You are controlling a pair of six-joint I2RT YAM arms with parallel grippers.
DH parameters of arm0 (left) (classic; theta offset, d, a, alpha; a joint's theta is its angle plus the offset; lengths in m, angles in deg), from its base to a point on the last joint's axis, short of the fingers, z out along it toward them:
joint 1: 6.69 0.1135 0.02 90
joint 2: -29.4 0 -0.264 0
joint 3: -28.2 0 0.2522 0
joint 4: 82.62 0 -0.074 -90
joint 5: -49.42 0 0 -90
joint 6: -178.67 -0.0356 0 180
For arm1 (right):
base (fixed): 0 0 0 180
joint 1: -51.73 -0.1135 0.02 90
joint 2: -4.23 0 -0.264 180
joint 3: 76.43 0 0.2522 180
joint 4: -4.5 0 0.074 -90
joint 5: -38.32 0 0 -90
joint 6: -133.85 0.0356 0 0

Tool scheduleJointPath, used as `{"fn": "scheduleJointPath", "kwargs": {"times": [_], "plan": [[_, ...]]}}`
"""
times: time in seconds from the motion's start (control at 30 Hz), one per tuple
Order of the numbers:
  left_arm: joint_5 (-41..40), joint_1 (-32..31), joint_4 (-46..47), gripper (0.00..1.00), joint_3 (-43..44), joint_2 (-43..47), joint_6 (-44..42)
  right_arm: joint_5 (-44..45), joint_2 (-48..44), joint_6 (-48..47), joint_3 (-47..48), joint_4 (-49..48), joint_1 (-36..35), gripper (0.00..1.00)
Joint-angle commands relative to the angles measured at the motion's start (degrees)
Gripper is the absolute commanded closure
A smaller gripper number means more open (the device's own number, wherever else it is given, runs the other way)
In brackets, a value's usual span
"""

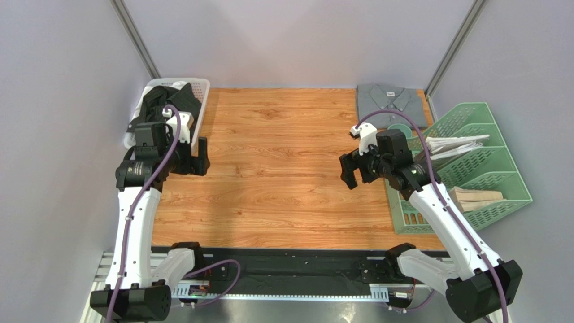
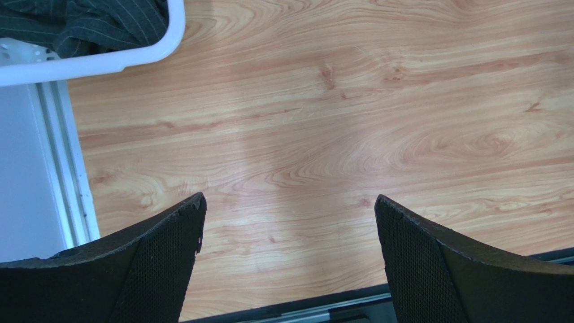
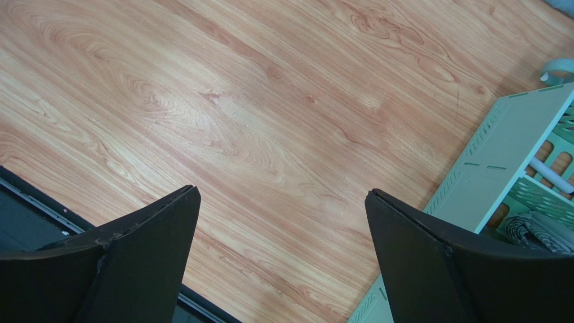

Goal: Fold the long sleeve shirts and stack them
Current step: Grab the shirt from the pile

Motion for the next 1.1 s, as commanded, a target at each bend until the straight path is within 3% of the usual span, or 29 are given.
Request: {"fn": "scheduleJointPath", "kwargs": {"times": [0.0,0.13,0.27,0.37,0.5,0.9,1.07], "plan": [[-4.02,0.27,0.14,0.01,7.48,-5.14,-4.02,-1.64,0.43,-0.85,1.94,0.35,0.51,0.0],[-7.45,0.44,1.18,0.01,15.4,-10.42,-6.83,-2.79,1.4,-1.46,2.73,2.28,0.34,0.0],[-10.97,1.5,2.16,0.01,25.68,-21.81,-8.68,-3.84,2.37,-2.08,3.26,3.95,0.34,0.0],[-8.79,4.74,2.24,0.01,37.79,-31.83,-8.95,-4.28,3.07,-2.61,3.43,4.75,0.34,0.0],[-6.05,8.78,4.0,0.01,46.68,-43.63,-9.39,-4.54,3.95,-2.87,3.61,4.92,0.43,0.0],[-10.09,12.22,13.14,0.01,63.23,-74.14,-10.97,-7.09,9.66,-2.61,5.45,7.55,0.34,0.0],[-10.44,12.22,11.74,0.01,68.23,-83.9,-13.43,-7.27,9.49,-2.43,5.19,8.26,0.34,0.0]]}}
